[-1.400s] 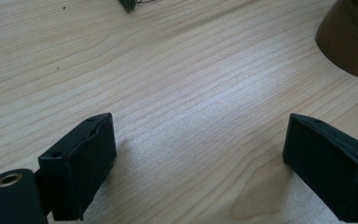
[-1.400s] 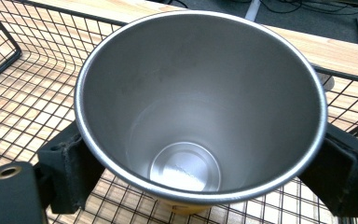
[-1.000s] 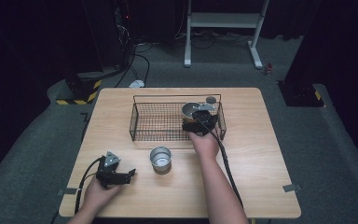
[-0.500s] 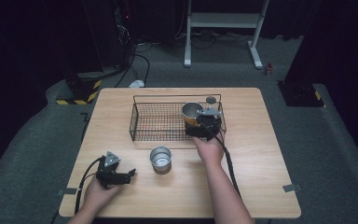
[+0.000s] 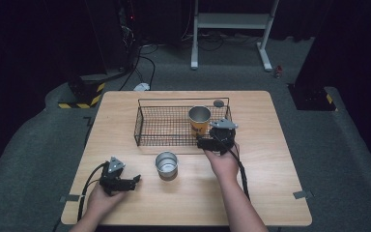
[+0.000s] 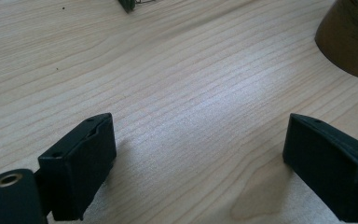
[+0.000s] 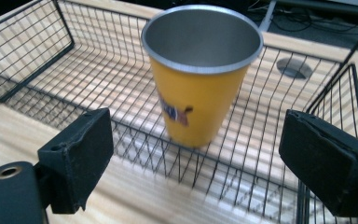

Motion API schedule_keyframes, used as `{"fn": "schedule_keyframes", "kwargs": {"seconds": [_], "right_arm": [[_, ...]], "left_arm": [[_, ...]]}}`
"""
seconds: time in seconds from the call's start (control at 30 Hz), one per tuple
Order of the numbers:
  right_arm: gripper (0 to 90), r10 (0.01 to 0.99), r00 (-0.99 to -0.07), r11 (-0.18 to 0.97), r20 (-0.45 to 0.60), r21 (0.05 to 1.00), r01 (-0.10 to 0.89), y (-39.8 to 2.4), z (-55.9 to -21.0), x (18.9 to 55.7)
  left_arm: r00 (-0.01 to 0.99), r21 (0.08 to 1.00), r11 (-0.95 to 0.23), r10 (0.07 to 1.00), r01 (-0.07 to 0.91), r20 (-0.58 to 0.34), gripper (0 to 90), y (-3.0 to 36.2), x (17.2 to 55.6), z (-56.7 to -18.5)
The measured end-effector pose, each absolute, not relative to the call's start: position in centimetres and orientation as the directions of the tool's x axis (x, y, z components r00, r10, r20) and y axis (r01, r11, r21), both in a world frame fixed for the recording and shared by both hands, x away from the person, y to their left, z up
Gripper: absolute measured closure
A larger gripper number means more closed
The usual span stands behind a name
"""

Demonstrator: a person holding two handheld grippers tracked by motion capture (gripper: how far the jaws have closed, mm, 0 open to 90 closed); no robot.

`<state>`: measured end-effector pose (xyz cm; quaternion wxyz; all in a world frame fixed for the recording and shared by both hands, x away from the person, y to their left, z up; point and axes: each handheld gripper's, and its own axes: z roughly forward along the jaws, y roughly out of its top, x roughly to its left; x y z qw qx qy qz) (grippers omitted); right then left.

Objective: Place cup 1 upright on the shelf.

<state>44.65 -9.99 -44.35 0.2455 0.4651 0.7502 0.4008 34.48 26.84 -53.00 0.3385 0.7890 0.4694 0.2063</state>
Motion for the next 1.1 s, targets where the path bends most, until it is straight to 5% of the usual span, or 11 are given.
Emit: {"fn": "schedule_keyframes", "kwargs": {"seconds": [1.1], "right_arm": [[12.2, 0.914, -0.402, 0.316, -0.047, 0.705, 0.635, -18.3, -52.4, 35.1]], "left_arm": [[0.455, 0.73, -0.315, 0.89, 0.606, 0.006, 9.6, 26.7, 34.4, -53.0]]}}
